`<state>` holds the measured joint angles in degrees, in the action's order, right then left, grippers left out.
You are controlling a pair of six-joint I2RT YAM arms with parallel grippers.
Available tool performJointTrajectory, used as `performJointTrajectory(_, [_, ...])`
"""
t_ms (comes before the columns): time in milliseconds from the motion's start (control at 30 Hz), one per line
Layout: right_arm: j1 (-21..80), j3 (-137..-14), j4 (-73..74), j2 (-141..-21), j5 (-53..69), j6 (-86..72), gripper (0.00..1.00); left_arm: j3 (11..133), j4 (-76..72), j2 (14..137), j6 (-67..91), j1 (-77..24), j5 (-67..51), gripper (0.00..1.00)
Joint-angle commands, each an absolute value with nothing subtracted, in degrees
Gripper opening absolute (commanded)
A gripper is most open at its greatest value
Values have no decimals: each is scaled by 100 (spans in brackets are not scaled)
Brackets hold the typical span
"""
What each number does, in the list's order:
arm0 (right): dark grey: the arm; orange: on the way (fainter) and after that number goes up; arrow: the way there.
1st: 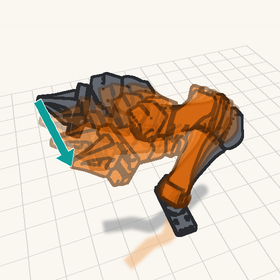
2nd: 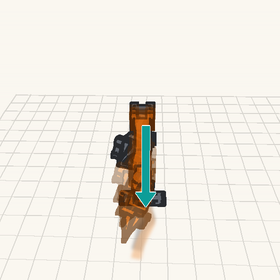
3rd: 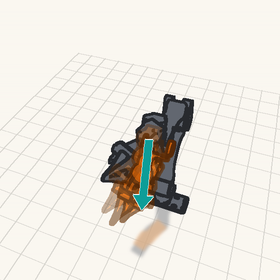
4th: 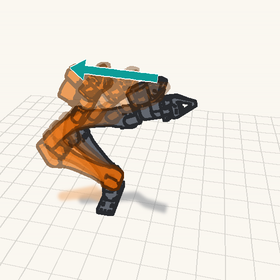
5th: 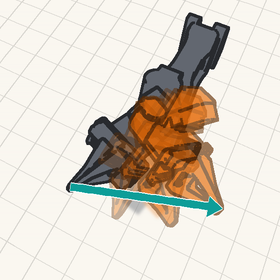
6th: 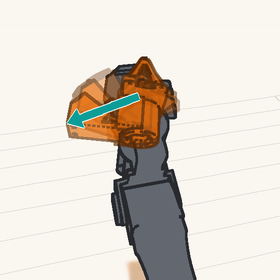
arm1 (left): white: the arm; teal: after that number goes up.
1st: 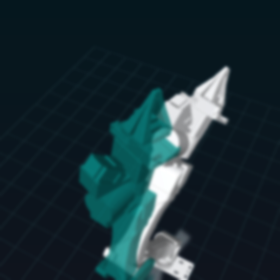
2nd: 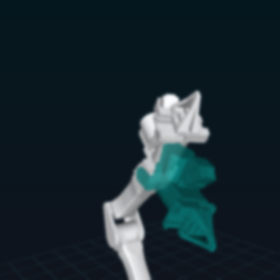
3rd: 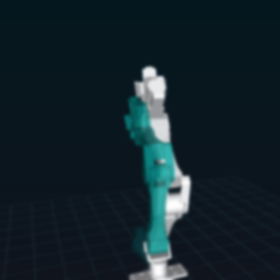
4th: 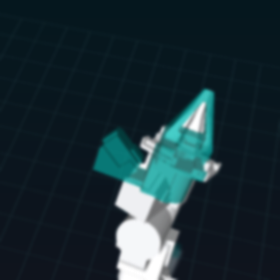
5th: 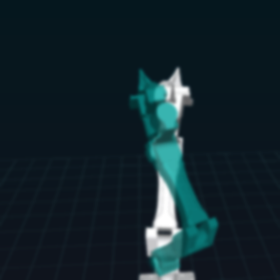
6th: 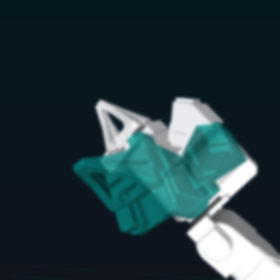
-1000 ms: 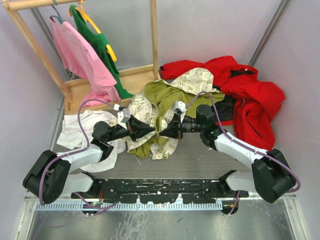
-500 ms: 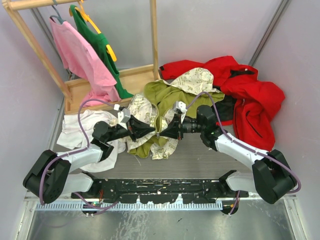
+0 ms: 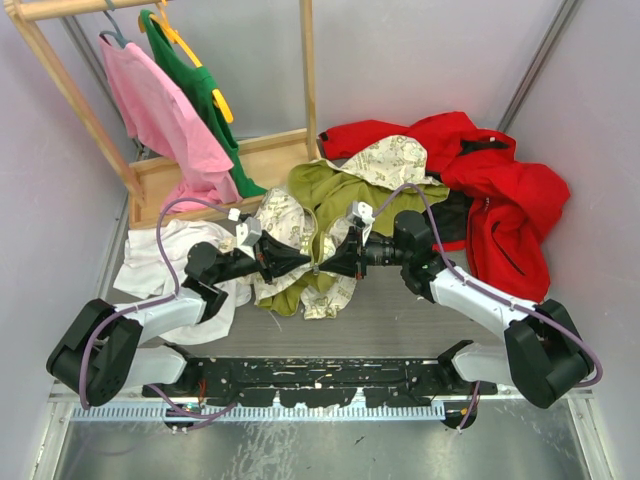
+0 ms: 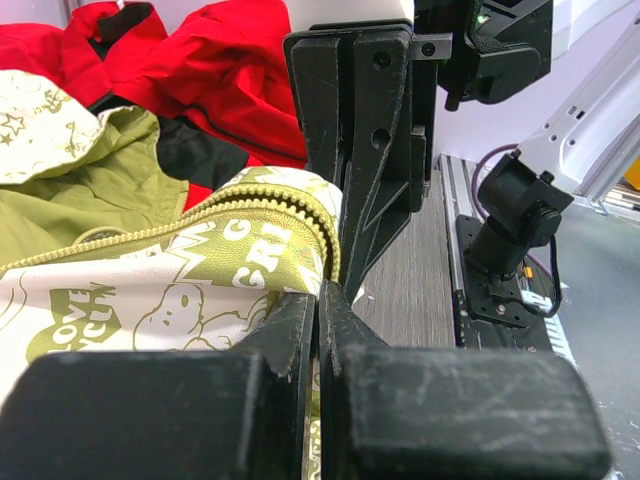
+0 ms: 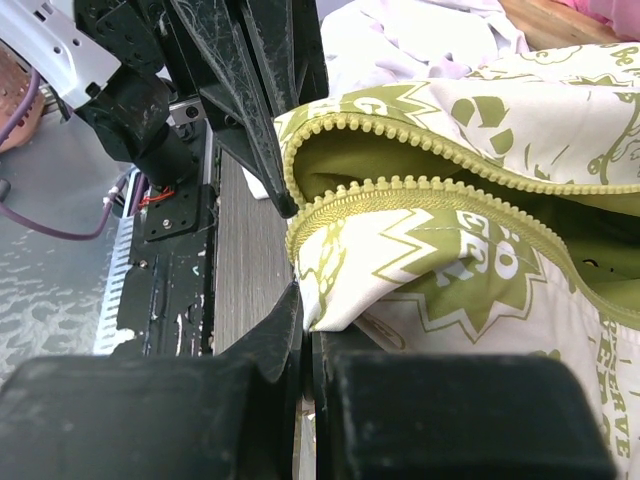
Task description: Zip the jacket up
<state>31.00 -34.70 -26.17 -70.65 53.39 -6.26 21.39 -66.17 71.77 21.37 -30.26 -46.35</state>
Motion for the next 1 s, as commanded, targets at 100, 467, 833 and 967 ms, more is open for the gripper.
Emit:
performJointTrajectory(100, [3100,-3500,-3041,-6828,5282,-757,1,2230,-6981,7219,1986,-3050,-4773,0])
performJointTrajectory(467, [3059,-3485,-3142,-6781,5319,-936,1,2288,-6910,7233,2010,-3050,-4865,0])
performJointTrajectory(833, [2948,-3431,-3146,-6670,5223,-923,1,2498,-6659,7480,2130,-3085,-5190,0])
performJointTrajectory(967, [2902,-3411,-3155,-6604,5212,-923,1,2630,-6467,7596,2199,-3094,-5322,0])
